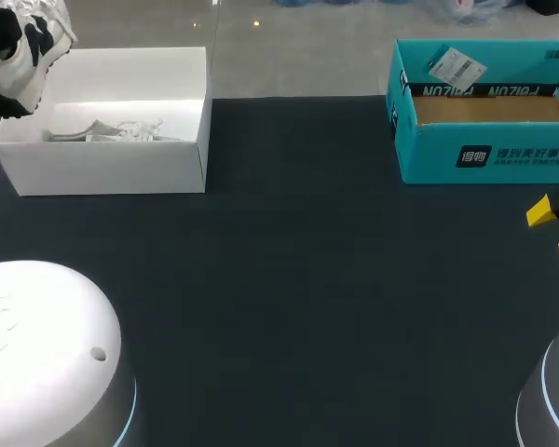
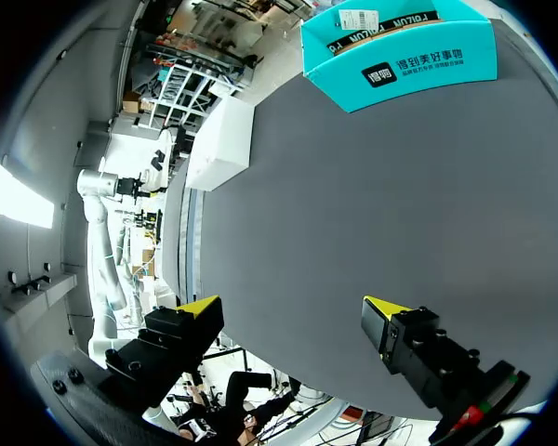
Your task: Take the shoe out of the shoebox, open the shoe tongue, remove and reinsert the insole, then place the shoe into the shoebox
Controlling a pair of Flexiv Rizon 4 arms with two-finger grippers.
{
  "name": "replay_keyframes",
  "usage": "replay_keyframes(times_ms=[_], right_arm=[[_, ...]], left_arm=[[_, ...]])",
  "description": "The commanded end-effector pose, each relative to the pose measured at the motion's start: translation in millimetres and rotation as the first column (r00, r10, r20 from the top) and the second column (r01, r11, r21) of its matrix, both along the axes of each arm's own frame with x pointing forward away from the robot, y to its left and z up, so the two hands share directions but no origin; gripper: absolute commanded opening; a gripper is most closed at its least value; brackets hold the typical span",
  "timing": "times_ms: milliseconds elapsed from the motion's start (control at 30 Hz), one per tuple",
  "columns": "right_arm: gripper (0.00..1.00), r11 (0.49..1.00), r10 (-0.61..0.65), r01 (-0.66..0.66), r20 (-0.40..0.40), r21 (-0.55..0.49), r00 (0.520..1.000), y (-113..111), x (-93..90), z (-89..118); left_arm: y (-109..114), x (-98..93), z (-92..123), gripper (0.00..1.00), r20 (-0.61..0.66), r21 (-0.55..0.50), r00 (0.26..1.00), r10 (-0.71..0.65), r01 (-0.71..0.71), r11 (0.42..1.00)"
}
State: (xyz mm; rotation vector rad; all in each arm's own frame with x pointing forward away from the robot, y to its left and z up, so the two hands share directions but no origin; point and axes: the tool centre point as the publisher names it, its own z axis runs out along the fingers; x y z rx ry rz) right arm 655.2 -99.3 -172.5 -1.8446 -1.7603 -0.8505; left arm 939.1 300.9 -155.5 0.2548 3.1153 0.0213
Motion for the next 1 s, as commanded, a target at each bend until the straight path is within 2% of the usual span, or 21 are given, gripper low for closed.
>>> replay_keyframes(times_ms=[33, 300, 433, 633, 800, 1000], right_arm=[[1.0, 1.0, -0.003, 0.003, 0.002, 0.0, 1.0, 0.3, -1.7, -0.7], [1.0, 1.0, -0.003, 0.003, 0.002, 0.0, 1.0, 0.3, -1.7, -0.7], [1.0, 1.0, -0.003, 0.003, 0.002, 0.0, 1.0, 0.3, -1.7, -0.7], [1.0, 1.0, -0.003, 0.003, 0.002, 0.0, 1.0, 0.3, -1.7, -0.7], [1.0, 1.0, -0.003, 0.003, 0.002, 0.0, 1.0, 0.3, -1.7, -0.7], [1.0, 1.0, -0.003, 0.003, 0.002, 0.0, 1.0, 0.3, -1.7, -0.7]], left_arm=[[19.4, 39.1, -0.3, 0.0, -0.018, -0.022, 1.0, 0.0, 0.0, 1.0], [27.6, 91.7, -11.5, 0.0, -0.023, 0.027, 1.0, -0.013, 0.014, 1.0], [26.6, 110.3, -16.9, 0.0, -0.008, 0.042, 1.0, -0.008, 0.008, 0.999], [30.5, 136.7, -26.8, 0.0, -0.004, 0.013, 1.0, 0.029, -0.029, 1.0], [33.1, 150.4, -30.4, 0.0, -0.037, -0.046, 0.998, 0.056, -0.057, 0.997], [33.1, 150.4, -30.4, 0.0, -0.037, -0.046, 0.998, 0.056, -0.057, 0.997]])
